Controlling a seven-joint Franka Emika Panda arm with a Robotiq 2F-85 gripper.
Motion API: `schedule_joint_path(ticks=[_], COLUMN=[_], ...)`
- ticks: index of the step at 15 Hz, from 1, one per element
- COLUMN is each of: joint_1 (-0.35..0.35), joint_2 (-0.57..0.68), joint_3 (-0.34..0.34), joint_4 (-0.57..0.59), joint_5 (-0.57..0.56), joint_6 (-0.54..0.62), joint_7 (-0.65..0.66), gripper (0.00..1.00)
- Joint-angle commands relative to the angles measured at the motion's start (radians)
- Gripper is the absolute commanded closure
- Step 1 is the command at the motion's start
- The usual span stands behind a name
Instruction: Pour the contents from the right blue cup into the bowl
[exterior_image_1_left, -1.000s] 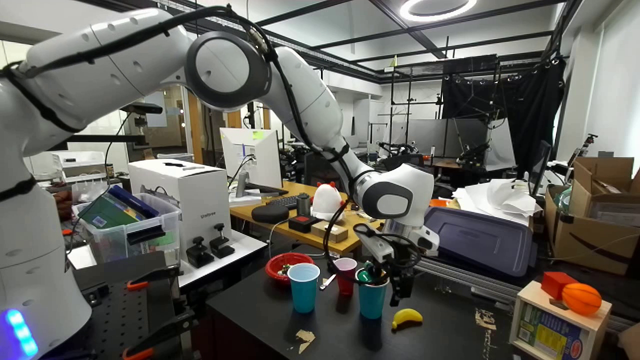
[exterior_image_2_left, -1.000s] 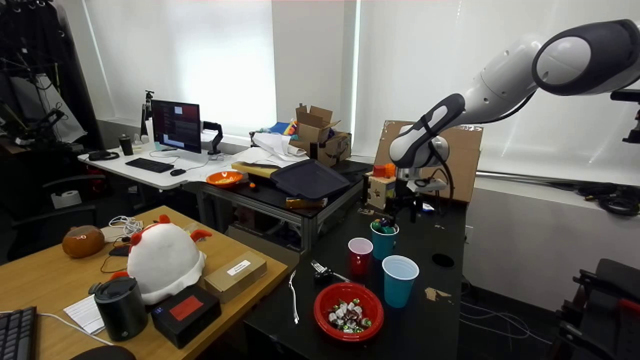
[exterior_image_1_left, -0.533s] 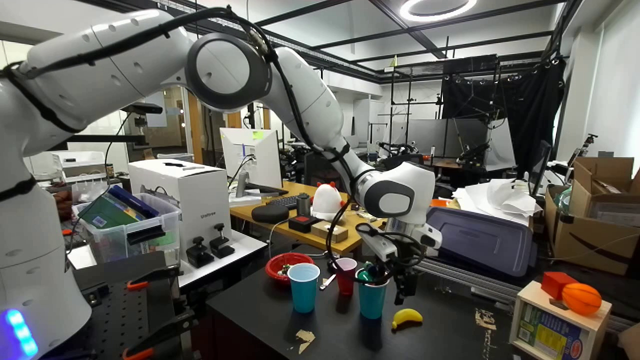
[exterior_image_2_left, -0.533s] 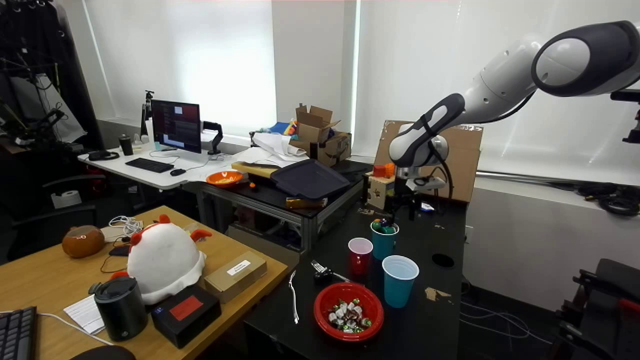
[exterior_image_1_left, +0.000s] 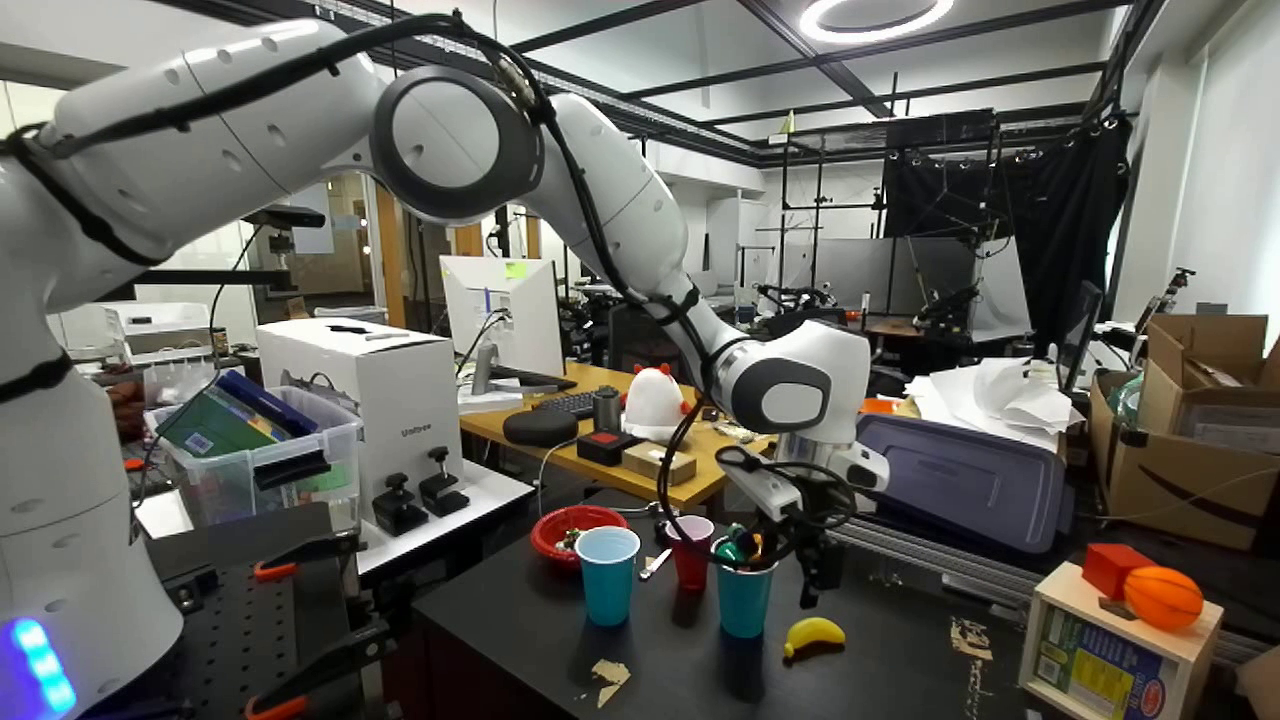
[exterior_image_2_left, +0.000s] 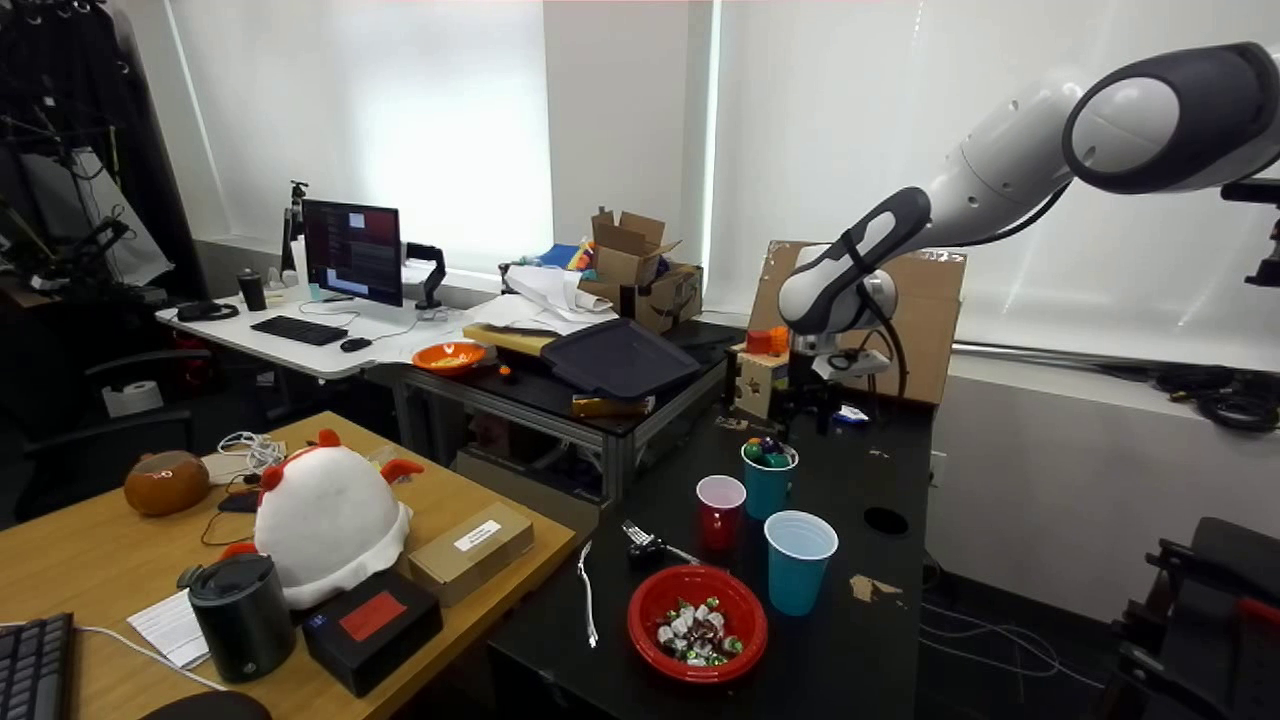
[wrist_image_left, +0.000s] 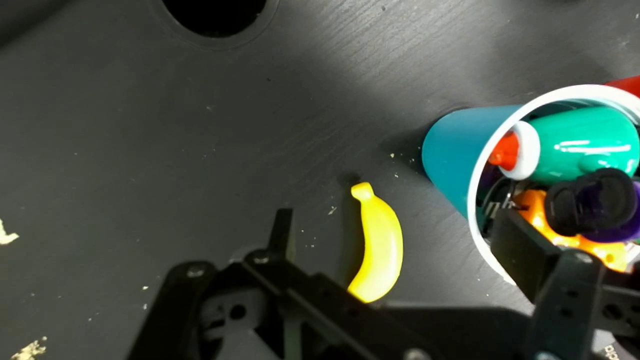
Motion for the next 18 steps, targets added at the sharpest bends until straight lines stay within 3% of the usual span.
schedule_joint_path(ticks=[1, 18], joint_1=[0.003, -0.003], joint_2=[0.009, 0.018], joint_3=[-0.006, 0.009], joint_4=[0.015, 0.021], joint_5=[-0.019, -0.043], joint_6=[0.006, 0.014], joint_7=[-0.011, -0.036], gripper=[0.00, 0.00])
